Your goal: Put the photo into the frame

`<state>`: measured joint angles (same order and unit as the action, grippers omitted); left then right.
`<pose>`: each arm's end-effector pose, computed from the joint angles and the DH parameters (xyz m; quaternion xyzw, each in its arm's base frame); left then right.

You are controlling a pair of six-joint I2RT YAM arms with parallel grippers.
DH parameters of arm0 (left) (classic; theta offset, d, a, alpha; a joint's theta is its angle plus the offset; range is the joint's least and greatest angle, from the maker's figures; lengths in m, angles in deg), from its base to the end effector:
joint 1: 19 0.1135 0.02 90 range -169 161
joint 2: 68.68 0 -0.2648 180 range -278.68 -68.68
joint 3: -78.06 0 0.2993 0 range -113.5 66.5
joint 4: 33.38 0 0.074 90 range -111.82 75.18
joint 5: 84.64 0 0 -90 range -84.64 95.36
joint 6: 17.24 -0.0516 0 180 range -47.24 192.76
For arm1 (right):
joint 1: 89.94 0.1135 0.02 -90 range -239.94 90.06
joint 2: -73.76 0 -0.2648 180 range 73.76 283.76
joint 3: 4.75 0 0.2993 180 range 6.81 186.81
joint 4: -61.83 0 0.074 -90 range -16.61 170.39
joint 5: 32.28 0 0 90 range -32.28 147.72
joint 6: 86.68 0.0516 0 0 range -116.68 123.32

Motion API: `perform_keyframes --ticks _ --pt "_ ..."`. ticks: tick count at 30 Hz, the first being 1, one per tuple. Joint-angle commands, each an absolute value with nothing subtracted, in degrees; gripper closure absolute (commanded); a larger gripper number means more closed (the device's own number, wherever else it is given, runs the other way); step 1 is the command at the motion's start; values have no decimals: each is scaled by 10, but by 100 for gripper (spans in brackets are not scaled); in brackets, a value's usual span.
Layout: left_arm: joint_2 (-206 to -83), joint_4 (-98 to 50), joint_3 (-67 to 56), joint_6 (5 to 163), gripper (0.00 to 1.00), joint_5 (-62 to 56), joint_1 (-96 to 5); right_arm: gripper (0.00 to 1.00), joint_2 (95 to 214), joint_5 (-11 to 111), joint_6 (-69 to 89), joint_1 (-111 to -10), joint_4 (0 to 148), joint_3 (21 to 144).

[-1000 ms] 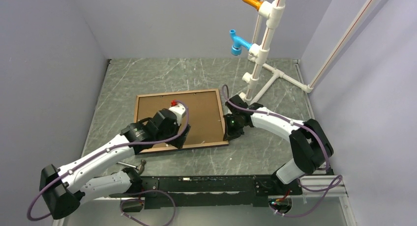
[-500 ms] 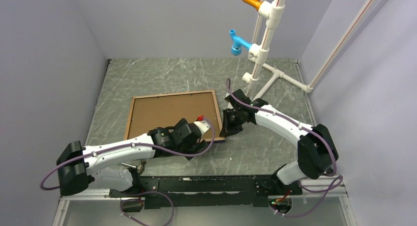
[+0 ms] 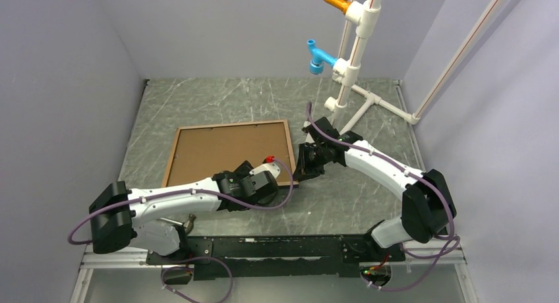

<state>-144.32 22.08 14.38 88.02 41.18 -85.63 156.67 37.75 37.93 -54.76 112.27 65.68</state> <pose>0.1434 -0.2557 0.2010 0.3502 0.8670 0.1057 0.3383 0.2639 0.2076 0.2025 -0.0454 0.9573 0.2702 0.0927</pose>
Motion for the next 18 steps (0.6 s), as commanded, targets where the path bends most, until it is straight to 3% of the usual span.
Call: perform_keyframes --ticks 1,9,11,15,18 --pt "-1449 242 117 894 38 515 -852 100 1522 261 389 -543 1084 684" --pt "-1415 265 113 894 92 546 -854 99 1510 239 390 -543 1070 676" --pt "-1408 275 107 893 99 549 -854 88 1500 243 388 -544 1065 674" --pt "-1389 289 95 885 100 551 -854 63 1467 266 381 -544 1057 671" --pt "-1372 278 98 869 100 540 -854 49 1445 288 371 -543 1053 667"
